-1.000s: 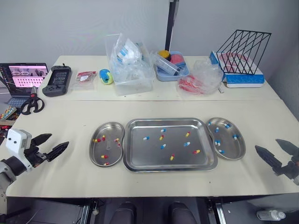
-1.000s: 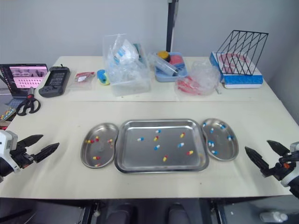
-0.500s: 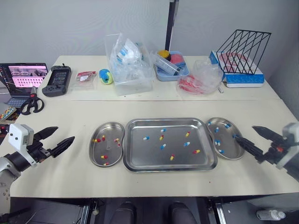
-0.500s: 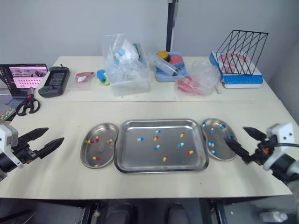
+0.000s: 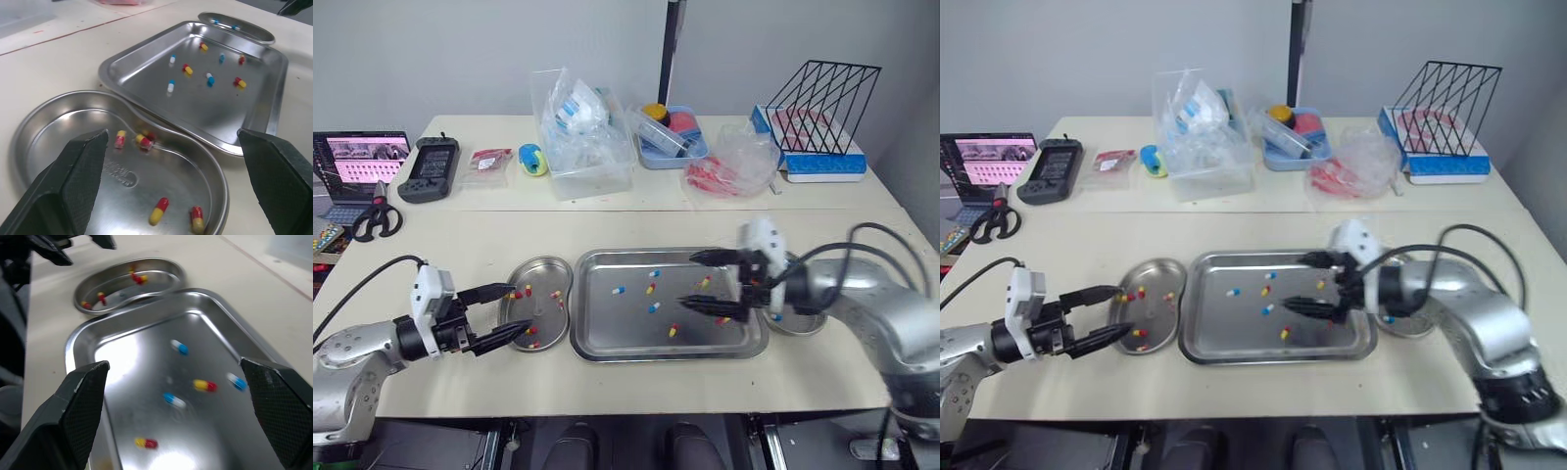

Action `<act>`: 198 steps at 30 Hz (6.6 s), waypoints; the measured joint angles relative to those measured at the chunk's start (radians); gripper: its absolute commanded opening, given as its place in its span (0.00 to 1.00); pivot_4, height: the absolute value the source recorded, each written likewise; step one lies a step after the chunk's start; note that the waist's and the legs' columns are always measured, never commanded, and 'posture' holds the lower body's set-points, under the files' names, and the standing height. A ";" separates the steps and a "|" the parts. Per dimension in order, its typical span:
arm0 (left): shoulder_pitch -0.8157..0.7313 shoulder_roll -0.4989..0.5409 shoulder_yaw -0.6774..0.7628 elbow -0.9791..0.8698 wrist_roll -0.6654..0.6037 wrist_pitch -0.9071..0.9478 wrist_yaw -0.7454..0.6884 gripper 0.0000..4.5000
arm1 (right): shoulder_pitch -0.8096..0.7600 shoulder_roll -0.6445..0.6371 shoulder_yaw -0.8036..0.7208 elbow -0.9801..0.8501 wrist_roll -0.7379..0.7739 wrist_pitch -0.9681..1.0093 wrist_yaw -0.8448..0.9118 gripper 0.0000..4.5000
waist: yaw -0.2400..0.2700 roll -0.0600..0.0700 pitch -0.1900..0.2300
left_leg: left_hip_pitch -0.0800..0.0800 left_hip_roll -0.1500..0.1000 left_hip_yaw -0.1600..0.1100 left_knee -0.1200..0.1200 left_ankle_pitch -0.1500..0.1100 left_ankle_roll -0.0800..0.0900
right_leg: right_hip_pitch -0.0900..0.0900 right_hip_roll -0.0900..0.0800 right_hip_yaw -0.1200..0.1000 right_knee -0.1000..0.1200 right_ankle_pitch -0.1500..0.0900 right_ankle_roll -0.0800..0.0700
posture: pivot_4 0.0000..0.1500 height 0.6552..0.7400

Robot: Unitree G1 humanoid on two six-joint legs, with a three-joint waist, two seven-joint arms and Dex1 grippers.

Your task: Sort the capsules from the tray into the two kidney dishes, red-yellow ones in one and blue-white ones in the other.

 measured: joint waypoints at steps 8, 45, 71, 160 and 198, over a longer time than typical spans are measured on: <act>0.001 -0.017 -0.035 0.009 0.021 -0.039 -0.009 1.00 | -0.258 0.210 0.267 0.322 -0.234 -0.112 0.073 0.65 | -0.003 0.000 0.000 | -0.003 0.000 -0.001 0.000 0.001 -0.002 | -0.005 0.000 0.000 0.001 0.000 0.000 | 1.00 0.85; 0.077 -0.025 -0.034 -0.073 0.007 -0.014 0.041 1.00 | -0.448 0.471 0.320 0.908 -0.566 -0.446 0.247 0.00 | -0.028 0.000 0.000 | -0.004 0.000 -0.004 -0.001 0.003 -0.005 | -0.015 -0.001 0.000 0.011 0.001 -0.001 | 1.00 0.85; 0.060 -0.017 -0.026 -0.073 -0.026 0.014 0.037 1.00 | 0.143 -0.018 -0.456 0.069 -0.192 0.200 0.039 0.00 | 0.006 0.000 0.000 | -0.006 -0.001 0.003 -0.001 0.001 -0.002 | -0.013 -0.001 0.000 0.007 0.001 -0.001 | 1.00 0.85; -0.015 -0.007 0.132 0.145 0.027 -0.013 0.128 1.00 | 0.795 0.047 -0.878 0.051 0.084 -0.299 -0.075 1.00 | 0.007 0.001 0.000 | 0.005 0.000 0.004 -0.002 0.000 -0.001 | 0.003 -0.001 0.000 0.000 0.001 -0.001 | 1.00 0.85; -0.594 -0.301 -0.711 -0.026 0.215 0.369 0.155 0.60 | 0.608 -0.134 -0.504 -0.118 0.180 -0.134 0.053 1.00 | 0.016 0.000 0.001 | -0.001 -0.002 0.002 0.004 0.000 0.000 | 0.003 0.000 -0.001 0.000 0.001 0.000 | 1.00 0.85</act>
